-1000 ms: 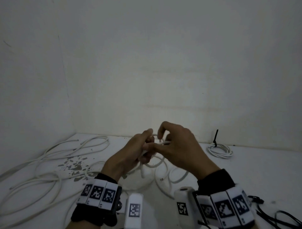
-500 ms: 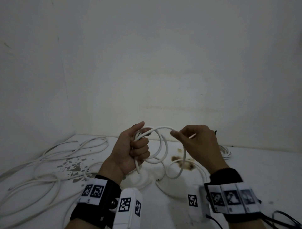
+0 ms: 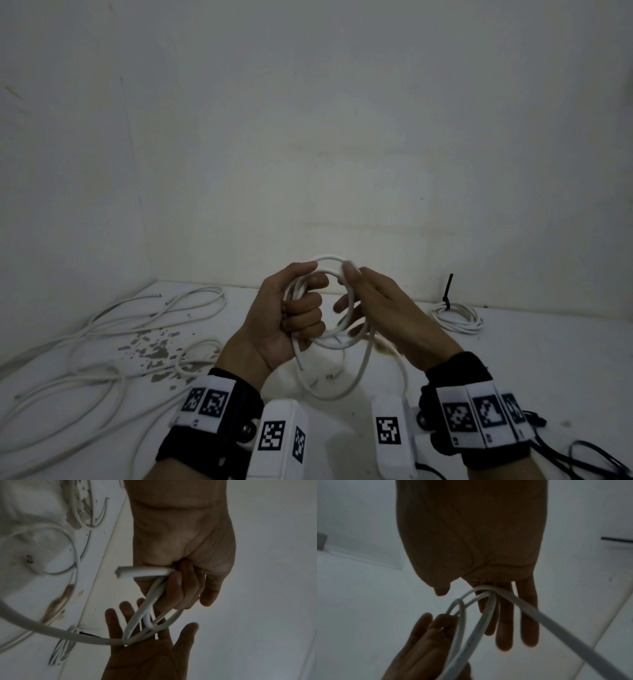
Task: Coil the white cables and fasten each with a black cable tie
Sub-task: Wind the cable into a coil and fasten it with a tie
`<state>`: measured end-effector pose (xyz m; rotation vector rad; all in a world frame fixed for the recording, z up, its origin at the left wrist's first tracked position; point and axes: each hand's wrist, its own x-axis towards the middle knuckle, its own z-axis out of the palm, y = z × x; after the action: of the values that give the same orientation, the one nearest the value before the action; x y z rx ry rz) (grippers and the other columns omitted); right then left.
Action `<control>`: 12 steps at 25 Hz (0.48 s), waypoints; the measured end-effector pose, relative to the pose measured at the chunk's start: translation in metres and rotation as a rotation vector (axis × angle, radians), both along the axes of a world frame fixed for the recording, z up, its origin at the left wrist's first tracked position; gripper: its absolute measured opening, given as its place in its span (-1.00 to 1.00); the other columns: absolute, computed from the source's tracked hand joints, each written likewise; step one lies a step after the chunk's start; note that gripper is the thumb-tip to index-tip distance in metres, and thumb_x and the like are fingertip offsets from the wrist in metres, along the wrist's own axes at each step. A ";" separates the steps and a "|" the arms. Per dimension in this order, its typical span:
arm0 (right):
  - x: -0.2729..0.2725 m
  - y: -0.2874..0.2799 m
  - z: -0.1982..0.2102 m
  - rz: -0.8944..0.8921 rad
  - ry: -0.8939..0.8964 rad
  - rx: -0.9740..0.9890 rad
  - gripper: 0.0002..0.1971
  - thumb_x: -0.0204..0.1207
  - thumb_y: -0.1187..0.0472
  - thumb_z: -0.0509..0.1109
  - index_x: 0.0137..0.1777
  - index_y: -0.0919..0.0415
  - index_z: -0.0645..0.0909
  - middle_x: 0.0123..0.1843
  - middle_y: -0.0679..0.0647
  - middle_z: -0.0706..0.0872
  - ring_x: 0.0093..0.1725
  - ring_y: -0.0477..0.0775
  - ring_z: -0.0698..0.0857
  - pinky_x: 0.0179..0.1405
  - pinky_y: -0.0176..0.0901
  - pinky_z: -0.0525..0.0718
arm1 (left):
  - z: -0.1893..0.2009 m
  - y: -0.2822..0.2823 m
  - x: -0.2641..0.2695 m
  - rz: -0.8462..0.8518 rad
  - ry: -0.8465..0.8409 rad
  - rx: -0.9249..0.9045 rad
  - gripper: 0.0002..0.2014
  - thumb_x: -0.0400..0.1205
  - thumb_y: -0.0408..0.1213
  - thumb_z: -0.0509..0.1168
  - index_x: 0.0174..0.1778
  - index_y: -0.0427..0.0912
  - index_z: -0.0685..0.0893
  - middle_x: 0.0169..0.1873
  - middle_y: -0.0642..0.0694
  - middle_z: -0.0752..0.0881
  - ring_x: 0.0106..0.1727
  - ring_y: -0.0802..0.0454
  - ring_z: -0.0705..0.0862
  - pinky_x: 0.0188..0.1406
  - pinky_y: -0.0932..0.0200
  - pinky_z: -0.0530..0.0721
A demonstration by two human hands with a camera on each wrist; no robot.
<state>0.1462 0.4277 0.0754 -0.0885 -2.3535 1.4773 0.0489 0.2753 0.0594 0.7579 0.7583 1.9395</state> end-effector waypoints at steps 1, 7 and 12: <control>0.001 -0.003 0.001 0.034 0.000 0.012 -0.66 0.61 -0.14 0.39 0.10 0.14 0.62 -0.17 0.12 0.78 -0.30 0.11 0.80 -0.26 0.11 0.82 | 0.001 0.000 0.001 0.027 0.009 -0.007 -0.68 0.47 -0.12 0.48 -0.36 -0.12 0.45 -0.80 0.10 0.22 -0.77 0.14 0.06 -0.75 0.30 0.10; 0.012 0.008 0.006 0.094 0.018 0.189 -0.87 0.65 0.35 0.32 0.11 0.16 0.61 -0.15 0.36 0.68 -0.46 0.06 0.63 -0.53 -0.11 0.65 | 0.008 -0.004 -0.001 0.238 0.070 -0.218 -0.66 0.58 0.00 0.26 -0.43 -0.08 0.40 -0.79 0.11 0.17 -0.83 0.20 0.11 -0.71 0.29 0.00; 0.014 0.009 0.008 0.147 -0.010 0.226 -0.85 0.57 0.45 0.31 0.00 0.18 0.56 -0.31 0.07 0.56 -0.46 -0.03 0.48 -0.45 -0.16 0.54 | 0.012 -0.001 0.000 0.317 0.044 -0.312 -0.64 0.53 0.05 0.28 -0.47 -0.09 0.44 -0.77 0.10 0.15 -0.82 0.19 0.10 -0.73 0.31 0.03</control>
<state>0.1604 0.4369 0.0830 0.1384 -2.5645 1.2639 0.0491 0.2741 0.0717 0.5127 1.2351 2.0178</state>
